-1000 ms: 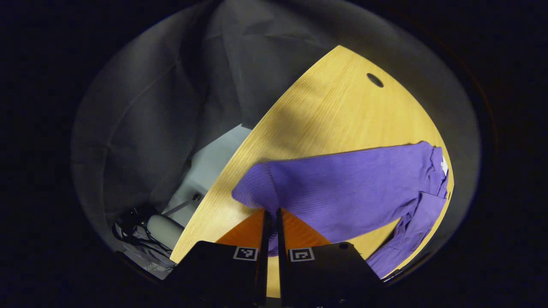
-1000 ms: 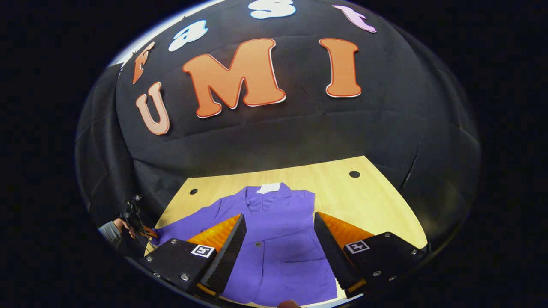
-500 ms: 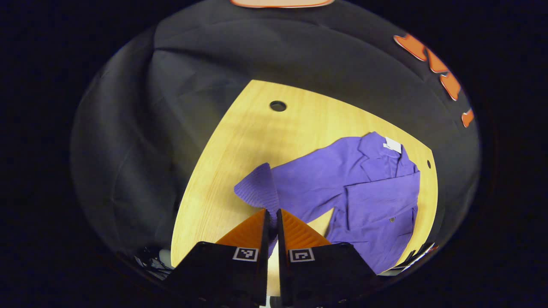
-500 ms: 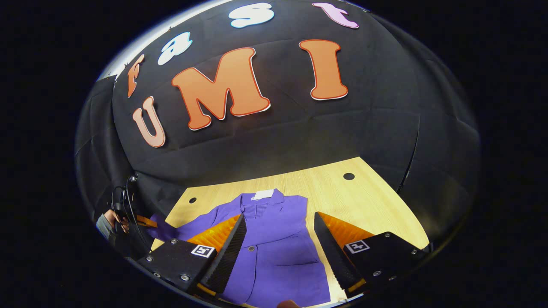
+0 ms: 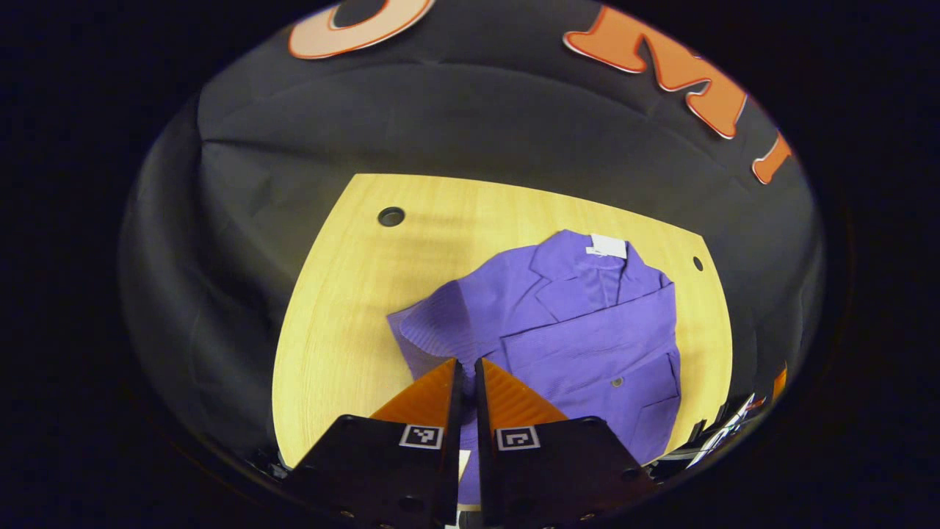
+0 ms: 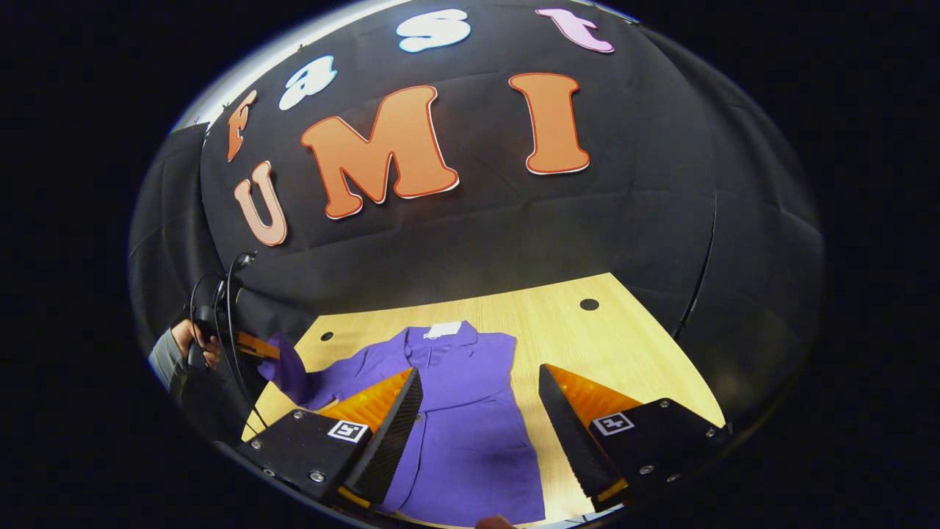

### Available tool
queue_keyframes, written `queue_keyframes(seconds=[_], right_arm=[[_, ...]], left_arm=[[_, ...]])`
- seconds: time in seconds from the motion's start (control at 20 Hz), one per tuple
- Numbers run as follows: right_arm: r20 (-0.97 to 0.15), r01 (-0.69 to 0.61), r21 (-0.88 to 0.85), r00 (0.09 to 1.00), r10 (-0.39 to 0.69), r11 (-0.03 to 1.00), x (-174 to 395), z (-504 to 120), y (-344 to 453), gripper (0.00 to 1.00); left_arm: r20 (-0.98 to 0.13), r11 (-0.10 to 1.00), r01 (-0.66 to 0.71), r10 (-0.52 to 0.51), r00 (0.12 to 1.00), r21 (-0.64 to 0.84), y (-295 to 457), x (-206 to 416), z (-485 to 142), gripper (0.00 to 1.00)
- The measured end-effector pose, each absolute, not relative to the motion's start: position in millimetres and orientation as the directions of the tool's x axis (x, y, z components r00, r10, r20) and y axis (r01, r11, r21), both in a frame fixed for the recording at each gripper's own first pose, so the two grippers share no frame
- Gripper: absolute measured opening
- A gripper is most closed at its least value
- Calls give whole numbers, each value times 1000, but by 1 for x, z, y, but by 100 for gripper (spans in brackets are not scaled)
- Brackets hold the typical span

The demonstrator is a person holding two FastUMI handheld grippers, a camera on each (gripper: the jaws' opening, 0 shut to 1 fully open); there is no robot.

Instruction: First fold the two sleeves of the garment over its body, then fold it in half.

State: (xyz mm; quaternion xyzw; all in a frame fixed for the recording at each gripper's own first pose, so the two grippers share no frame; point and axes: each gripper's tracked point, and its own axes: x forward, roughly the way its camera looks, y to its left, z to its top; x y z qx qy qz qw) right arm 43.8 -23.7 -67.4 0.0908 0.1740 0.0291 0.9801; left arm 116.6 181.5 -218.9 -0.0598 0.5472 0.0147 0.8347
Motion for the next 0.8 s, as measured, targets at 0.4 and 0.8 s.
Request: queue_keyframes(seconds=[0.4,0.8], right_arm=[[-328,-14,211,941,84,977,35,-73,-40,95],[-333,23,255,941,65,967,29,-88,-61,95]], left_arm=[[-913,996,18,-90,397,-90,97,145,-211,12],[-918,984,156,-138,371,-85,3,171,-215,12]])
